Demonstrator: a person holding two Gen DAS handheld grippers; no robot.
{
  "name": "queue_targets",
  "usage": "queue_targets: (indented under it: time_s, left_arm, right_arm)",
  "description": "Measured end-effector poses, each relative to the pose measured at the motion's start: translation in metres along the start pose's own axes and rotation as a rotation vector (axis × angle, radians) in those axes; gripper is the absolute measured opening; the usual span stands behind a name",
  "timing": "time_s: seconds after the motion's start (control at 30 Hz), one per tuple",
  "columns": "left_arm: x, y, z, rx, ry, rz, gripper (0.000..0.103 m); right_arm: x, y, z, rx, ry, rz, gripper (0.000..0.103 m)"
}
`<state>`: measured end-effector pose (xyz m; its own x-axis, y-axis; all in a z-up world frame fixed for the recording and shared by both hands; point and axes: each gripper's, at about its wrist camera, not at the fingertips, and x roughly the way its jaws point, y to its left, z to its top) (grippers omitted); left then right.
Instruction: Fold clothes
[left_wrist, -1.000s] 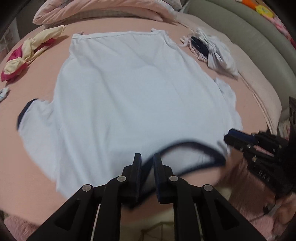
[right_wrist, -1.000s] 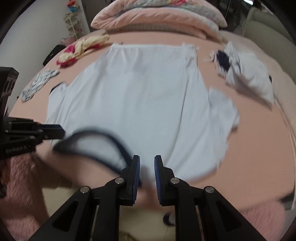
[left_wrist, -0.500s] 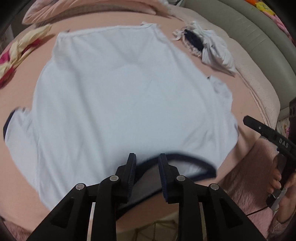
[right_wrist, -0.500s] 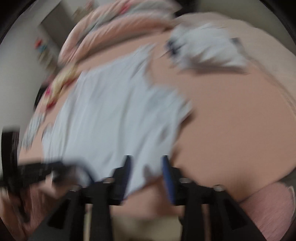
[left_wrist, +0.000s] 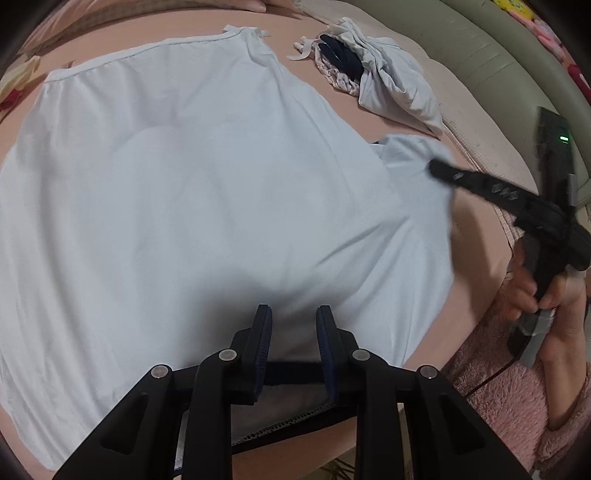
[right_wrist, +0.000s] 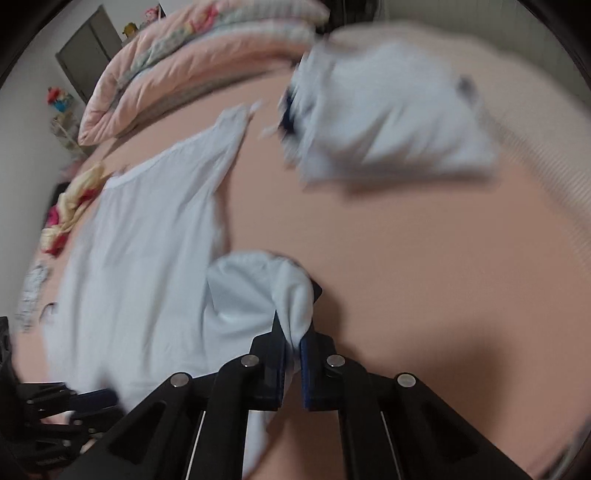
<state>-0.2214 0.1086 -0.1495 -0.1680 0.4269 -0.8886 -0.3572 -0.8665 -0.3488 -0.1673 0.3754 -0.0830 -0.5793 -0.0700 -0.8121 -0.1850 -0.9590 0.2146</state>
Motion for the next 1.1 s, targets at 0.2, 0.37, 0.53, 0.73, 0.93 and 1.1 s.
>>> queue_targets:
  time_s: [0.2, 0.37, 0.53, 0.73, 0.93, 1.1]
  left_arm:
    - [0.012, 0.002, 0.003, -0.001, -0.004, -0.023, 0.022]
    - [-0.013, 0.024, -0.003, -0.100, -0.053, -0.052, 0.023]
    - [-0.028, 0.048, -0.007, -0.170, -0.087, -0.043, 0.023]
    - [-0.036, 0.038, 0.011, -0.166, -0.181, -0.105, 0.023]
    - [-0.021, -0.021, 0.045, 0.028, -0.254, -0.155, 0.023]
    - [0.025, -0.057, 0.059, 0.191, -0.155, -0.082, 0.023]
  right_arm:
    - [-0.011, 0.000, -0.005, -0.022, -0.014, -0.001, 0.004]
    - [-0.030, 0.064, -0.013, -0.196, -0.044, 0.235, 0.005]
    - [-0.013, 0.155, -0.049, -0.427, 0.171, 0.449, 0.024]
    - [-0.057, 0.117, -0.051, -0.293, 0.013, 0.436, 0.024]
    - [-0.049, 0.041, -0.030, -0.050, -0.056, 0.141, 0.025]
    - [-0.016, 0.030, -0.035, -0.020, 0.097, 0.128, 0.025]
